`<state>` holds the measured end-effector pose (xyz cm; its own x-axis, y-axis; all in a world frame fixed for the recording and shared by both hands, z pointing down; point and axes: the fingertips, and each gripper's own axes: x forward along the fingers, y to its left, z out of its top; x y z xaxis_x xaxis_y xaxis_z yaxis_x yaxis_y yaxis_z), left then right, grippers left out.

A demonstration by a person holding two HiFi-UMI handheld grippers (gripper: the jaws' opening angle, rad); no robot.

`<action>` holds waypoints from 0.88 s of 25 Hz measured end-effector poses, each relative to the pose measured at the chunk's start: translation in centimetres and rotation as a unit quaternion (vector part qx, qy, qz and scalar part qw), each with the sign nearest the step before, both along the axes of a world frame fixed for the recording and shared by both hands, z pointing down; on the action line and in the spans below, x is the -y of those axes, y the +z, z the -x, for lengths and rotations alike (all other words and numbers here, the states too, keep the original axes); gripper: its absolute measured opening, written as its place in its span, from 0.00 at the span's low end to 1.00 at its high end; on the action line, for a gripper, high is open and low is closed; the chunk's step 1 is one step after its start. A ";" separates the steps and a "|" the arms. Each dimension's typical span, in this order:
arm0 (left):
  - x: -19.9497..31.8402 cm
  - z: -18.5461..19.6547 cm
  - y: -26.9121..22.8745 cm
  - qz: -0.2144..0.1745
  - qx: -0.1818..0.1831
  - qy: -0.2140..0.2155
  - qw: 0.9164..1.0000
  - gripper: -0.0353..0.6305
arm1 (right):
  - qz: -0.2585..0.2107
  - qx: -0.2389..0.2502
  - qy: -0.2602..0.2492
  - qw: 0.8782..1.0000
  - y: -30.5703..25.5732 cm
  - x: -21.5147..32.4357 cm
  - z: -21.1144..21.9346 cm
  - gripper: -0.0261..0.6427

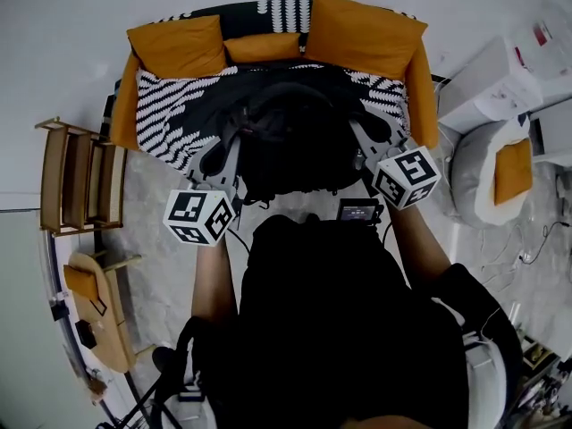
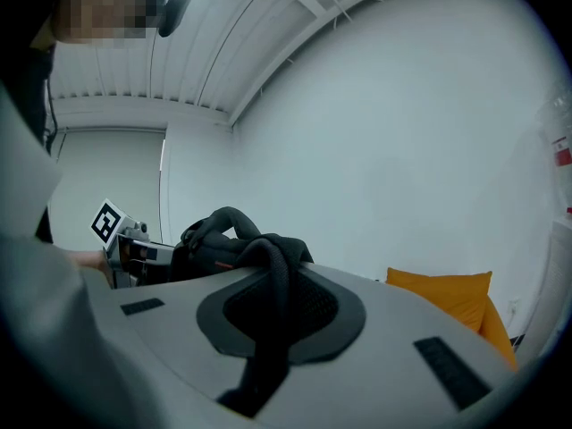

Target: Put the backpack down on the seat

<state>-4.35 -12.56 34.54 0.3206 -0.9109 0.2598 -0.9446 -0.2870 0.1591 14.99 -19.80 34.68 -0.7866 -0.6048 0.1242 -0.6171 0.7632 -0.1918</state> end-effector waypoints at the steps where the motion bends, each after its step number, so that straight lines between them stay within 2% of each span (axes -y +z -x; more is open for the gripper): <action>1: 0.7 -0.1 0.0 0.001 0.001 0.001 1.000 0.11 | 0.001 0.001 0.000 1.000 0.0 0.7 -0.1 0.11; 11: 6.0 1.4 0.8 0.008 -0.002 0.012 1.000 0.11 | 0.015 0.002 0.007 1.000 0.8 5.7 1.3 0.11; 16: 9.1 3.2 1.9 0.012 0.008 0.018 1.000 0.11 | 0.026 -0.009 0.009 1.000 1.9 8.5 3.1 0.11; 22: 13.2 6.6 2.8 0.021 0.003 0.024 0.999 0.11 | 0.034 -0.021 0.013 0.999 2.7 12.3 6.5 0.11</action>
